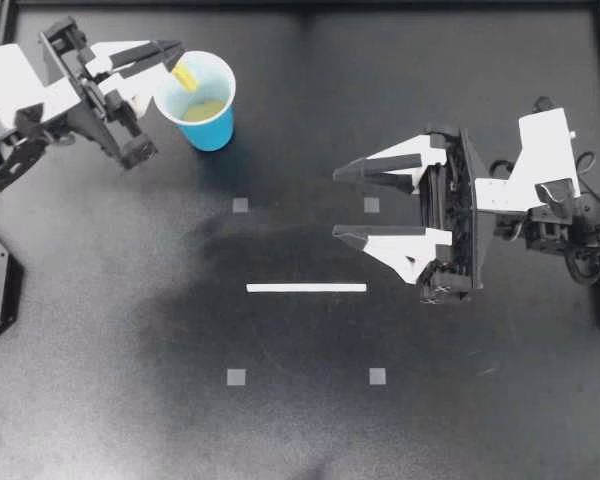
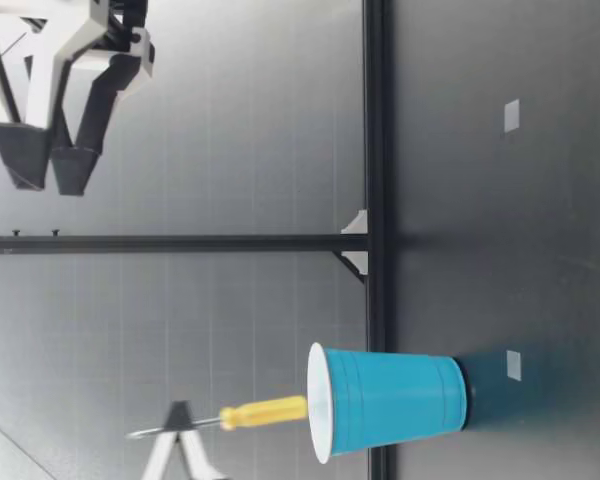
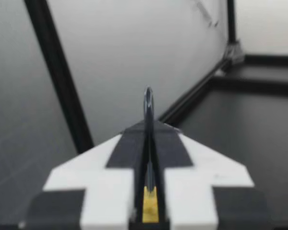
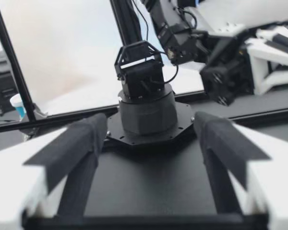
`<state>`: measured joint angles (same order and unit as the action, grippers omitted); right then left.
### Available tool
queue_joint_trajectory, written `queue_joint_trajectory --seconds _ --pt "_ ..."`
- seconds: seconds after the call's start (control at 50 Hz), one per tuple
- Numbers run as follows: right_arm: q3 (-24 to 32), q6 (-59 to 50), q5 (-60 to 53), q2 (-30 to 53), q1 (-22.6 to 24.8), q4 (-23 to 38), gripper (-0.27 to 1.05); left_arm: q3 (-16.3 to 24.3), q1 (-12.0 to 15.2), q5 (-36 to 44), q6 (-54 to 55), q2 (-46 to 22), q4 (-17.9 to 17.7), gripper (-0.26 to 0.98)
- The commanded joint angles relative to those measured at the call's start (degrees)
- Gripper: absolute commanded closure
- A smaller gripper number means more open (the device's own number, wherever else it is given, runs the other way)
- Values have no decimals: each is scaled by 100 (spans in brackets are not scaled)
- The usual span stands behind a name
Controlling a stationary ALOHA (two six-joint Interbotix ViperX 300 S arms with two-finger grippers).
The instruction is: Pick up the screwdriver with the right arm, hand it over to the left arm then place it into the cup.
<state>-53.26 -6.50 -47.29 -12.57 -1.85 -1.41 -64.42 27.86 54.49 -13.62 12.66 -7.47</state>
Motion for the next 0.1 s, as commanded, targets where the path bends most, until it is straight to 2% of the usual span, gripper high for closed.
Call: queue_joint_trajectory --seconds 0.0,0.08 --pt "62 0 -62 -114 -26 -9 3 176 97 26 0 -158 -18 68" --pt "62 0 -62 -114 -26 0 3 220 114 62 70 -352 -35 68"
